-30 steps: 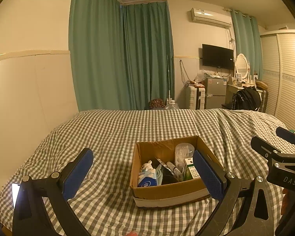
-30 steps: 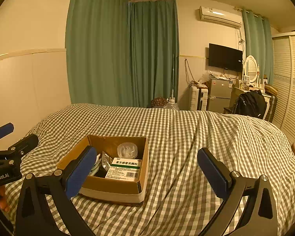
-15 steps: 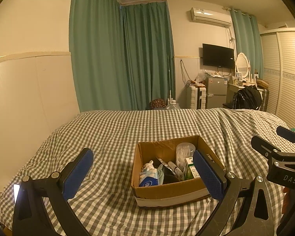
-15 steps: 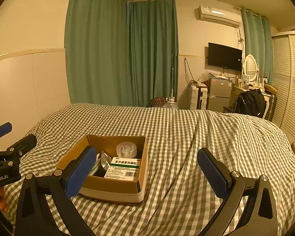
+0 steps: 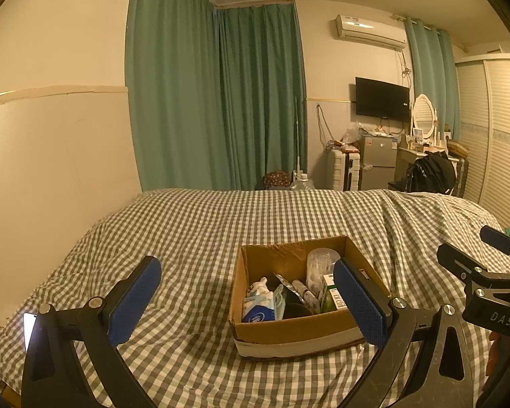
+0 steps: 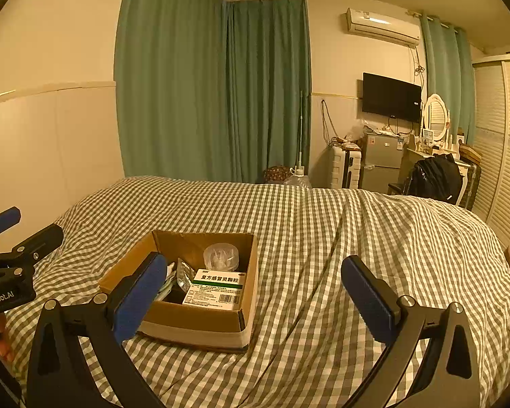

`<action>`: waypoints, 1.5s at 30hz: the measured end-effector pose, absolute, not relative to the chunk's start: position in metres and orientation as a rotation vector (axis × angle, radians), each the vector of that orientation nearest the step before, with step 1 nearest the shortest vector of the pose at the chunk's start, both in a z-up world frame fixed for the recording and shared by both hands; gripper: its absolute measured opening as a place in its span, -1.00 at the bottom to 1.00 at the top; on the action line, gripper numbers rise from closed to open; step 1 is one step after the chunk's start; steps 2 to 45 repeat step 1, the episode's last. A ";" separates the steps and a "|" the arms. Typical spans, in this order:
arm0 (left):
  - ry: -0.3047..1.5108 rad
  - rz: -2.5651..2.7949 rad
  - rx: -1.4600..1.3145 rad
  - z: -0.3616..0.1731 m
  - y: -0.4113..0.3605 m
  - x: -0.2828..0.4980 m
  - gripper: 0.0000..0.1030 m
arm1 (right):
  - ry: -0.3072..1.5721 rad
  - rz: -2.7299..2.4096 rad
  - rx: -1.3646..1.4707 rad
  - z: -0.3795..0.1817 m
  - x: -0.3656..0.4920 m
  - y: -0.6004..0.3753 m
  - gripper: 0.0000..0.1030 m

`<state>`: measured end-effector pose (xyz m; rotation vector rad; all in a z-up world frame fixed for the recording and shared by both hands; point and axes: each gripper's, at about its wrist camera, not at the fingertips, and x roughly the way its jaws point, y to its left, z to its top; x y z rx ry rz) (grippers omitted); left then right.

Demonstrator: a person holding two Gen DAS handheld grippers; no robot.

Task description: Organize objects

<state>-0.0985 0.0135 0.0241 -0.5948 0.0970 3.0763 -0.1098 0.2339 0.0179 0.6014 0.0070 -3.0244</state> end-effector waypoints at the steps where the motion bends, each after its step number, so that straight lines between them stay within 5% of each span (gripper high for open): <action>1: 0.105 3.078 -0.591 0.024 0.014 -0.099 1.00 | 0.008 -3.025 0.603 0.018 -0.110 0.234 0.99; 45: 0.105 3.078 -0.591 0.024 0.014 -0.099 1.00 | 0.008 -3.025 0.603 0.018 -0.110 0.234 0.99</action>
